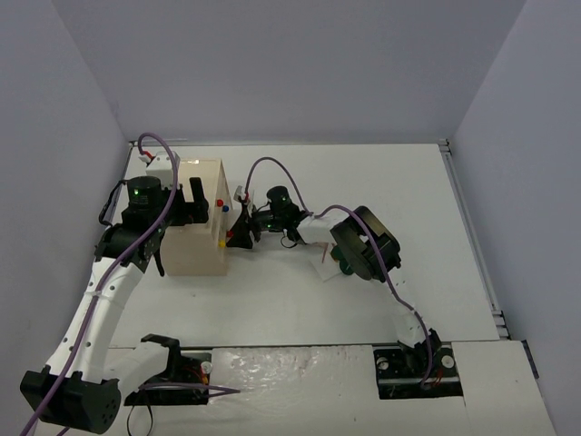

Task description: Organize the makeup

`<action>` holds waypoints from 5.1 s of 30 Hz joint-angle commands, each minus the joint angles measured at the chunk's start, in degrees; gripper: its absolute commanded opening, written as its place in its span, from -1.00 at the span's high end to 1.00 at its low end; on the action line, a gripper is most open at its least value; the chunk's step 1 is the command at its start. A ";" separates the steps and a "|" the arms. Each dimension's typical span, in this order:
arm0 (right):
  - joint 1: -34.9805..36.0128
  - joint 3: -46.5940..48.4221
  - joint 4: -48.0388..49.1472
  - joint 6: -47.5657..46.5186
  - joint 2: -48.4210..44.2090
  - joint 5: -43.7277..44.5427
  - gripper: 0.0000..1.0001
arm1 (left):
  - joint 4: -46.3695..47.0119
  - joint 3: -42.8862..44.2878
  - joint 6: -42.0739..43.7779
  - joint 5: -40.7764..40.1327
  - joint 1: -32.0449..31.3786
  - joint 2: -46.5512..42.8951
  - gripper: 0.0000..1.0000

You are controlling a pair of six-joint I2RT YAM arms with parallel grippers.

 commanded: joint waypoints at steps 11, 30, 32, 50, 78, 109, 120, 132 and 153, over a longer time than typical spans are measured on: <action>0.28 4.37 3.11 -2.63 -0.86 -1.55 0.25 | 0.25 0.59 -1.49 1.66 0.33 1.28 -0.86; -2.71 2.05 0.40 -4.53 -3.64 -2.74 1.00 | -0.87 0.65 -1.86 -0.62 0.37 1.75 -0.85; -3.63 1.20 -0.42 -4.92 -4.47 -3.18 1.00 | -1.09 0.74 -1.93 -0.91 0.37 1.94 -0.85; -10.66 -9.31 -10.13 -12.36 -13.36 -2.97 1.00 | -1.42 0.71 -1.84 -1.58 0.37 1.94 -0.85; -12.90 -13.51 -28.05 -16.86 -29.53 21.17 -0.65 | 0.33 2.06 -0.09 -0.52 0.37 0.37 -0.85; -11.00 -6.54 -58.08 -36.69 -23.37 37.32 -1.00 | 4.53 -3.55 5.02 -15.03 0.37 -17.45 -0.94; -11.20 -4.36 -61.72 -37.36 -18.52 36.12 -0.74 | 4.82 -4.31 4.65 -14.50 0.37 -17.64 -0.94; -10.91 1.45 -62.29 -33.29 -19.16 36.67 0.49 | 4.82 -4.38 4.31 -13.27 0.37 -16.95 -0.94; 1.61 19.56 -61.14 -32.30 -19.89 22.58 0.50 | 4.64 -4.47 4.14 -12.93 0.45 -16.68 -0.94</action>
